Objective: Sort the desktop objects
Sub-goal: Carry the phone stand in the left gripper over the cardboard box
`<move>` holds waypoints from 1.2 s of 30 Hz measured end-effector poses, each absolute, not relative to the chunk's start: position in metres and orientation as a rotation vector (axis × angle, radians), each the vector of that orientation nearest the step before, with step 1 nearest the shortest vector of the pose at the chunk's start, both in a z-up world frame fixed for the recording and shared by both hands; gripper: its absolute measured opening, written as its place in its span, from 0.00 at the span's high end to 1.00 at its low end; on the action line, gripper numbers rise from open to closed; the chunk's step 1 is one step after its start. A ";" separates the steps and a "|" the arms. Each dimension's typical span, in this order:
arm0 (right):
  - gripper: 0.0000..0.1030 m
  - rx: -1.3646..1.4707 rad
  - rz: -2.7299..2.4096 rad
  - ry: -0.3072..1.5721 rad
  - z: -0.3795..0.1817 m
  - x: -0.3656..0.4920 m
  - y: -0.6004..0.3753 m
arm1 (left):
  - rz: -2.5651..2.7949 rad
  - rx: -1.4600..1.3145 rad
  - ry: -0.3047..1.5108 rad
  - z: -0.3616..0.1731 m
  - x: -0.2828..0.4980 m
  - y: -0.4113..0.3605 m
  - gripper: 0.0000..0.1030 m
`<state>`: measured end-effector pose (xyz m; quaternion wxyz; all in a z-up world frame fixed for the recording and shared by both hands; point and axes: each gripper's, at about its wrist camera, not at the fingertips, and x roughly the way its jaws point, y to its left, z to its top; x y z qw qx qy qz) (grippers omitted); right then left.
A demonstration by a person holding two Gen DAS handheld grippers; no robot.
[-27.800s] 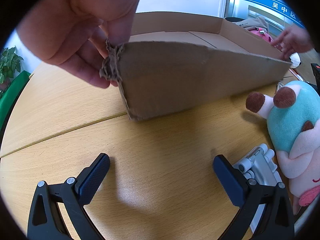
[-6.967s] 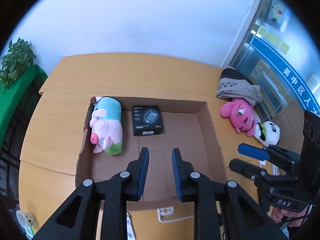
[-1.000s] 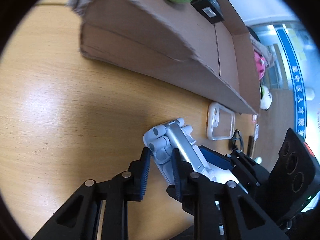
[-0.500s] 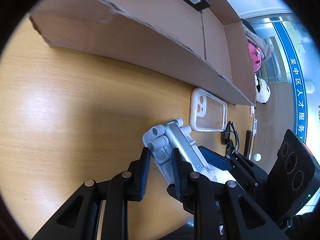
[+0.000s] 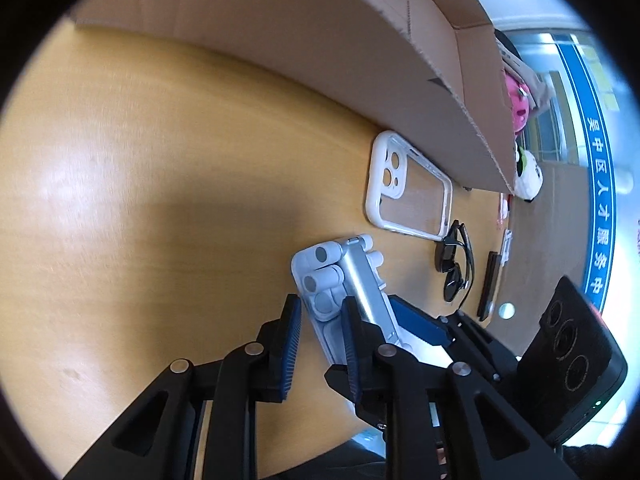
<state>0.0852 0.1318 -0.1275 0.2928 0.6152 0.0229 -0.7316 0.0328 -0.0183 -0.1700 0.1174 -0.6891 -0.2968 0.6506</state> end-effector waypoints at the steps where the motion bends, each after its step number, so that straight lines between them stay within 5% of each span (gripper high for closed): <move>1: 0.28 1.641 -1.946 0.046 -0.128 0.085 0.134 | 1.900 -2.014 -0.883 -0.171 0.034 -0.018 0.80; 20: 0.28 1.686 -1.892 -0.010 -0.128 0.086 0.143 | 1.897 -1.985 -0.824 -0.156 0.040 0.008 0.85; 36: 0.28 1.466 -2.028 0.002 -0.048 0.035 0.125 | 2.066 -1.752 -0.770 -0.064 -0.001 0.006 0.85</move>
